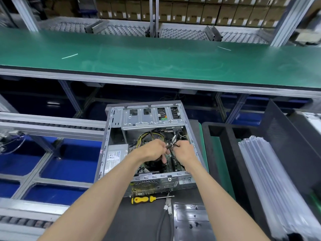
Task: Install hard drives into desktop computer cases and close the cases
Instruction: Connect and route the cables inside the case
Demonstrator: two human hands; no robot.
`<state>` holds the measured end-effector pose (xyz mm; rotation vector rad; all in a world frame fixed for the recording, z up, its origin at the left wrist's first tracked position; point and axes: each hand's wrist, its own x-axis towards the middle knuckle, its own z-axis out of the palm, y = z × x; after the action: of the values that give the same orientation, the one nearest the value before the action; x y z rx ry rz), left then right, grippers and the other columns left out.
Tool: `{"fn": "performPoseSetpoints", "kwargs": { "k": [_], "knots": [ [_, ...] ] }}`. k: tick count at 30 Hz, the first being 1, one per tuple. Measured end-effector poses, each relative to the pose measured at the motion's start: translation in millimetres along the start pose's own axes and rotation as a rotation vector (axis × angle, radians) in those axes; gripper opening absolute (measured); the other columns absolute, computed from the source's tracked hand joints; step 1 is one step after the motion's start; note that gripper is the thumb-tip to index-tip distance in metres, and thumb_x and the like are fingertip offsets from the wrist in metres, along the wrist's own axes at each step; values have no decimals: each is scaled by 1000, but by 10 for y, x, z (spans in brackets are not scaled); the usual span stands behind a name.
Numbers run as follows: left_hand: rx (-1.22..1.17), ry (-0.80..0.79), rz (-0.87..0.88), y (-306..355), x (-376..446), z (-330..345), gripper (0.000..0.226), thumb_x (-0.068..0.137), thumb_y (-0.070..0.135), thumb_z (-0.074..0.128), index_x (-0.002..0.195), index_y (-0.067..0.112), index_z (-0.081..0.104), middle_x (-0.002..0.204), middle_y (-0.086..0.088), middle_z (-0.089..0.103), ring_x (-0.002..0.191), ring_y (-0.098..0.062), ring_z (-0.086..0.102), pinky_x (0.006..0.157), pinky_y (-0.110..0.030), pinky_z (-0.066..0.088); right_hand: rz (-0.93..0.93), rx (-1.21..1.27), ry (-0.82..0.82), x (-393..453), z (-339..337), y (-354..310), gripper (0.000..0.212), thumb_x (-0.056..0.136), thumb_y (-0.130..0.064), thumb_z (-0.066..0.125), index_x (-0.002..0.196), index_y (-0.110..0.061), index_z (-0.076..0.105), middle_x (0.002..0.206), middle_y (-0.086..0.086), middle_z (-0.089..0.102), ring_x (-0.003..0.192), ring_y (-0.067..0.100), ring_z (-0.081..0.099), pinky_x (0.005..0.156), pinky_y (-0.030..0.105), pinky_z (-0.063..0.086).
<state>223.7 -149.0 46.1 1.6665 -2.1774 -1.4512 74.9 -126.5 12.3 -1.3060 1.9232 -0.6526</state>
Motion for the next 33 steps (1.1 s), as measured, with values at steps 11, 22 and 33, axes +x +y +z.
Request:
{"fn": "performPoseSetpoints", "kwargs": {
  "k": [11, 22, 33],
  "knots": [
    [-11, 180, 78, -92, 66, 235, 36, 110, 32, 35, 85, 15, 56, 68, -3, 63, 62, -14, 53, 65, -32, 39, 10, 248, -13, 9, -14, -14, 25, 87, 6, 40, 93, -5, 61, 93, 17, 67, 76, 24, 56, 61, 35, 42],
    [232, 338, 118, -135, 126, 375, 37, 109, 32, 34, 81, 12, 47, 82, -12, 61, 86, -36, 59, 79, -46, 48, -103, -131, 27, -2, 10, 34, 16, 88, 3, 49, 99, -1, 60, 100, 20, 64, 83, 31, 54, 63, 33, 40],
    [276, 327, 218, -230, 132, 354, 37, 109, 30, 36, 80, 15, 53, 83, -9, 62, 87, -33, 59, 72, -38, 42, -650, -308, 341, -751, 12, 194, 18, 90, -4, 61, 108, -5, 61, 103, 9, 56, 97, 26, 47, 86, 36, 40]
  ]
}}
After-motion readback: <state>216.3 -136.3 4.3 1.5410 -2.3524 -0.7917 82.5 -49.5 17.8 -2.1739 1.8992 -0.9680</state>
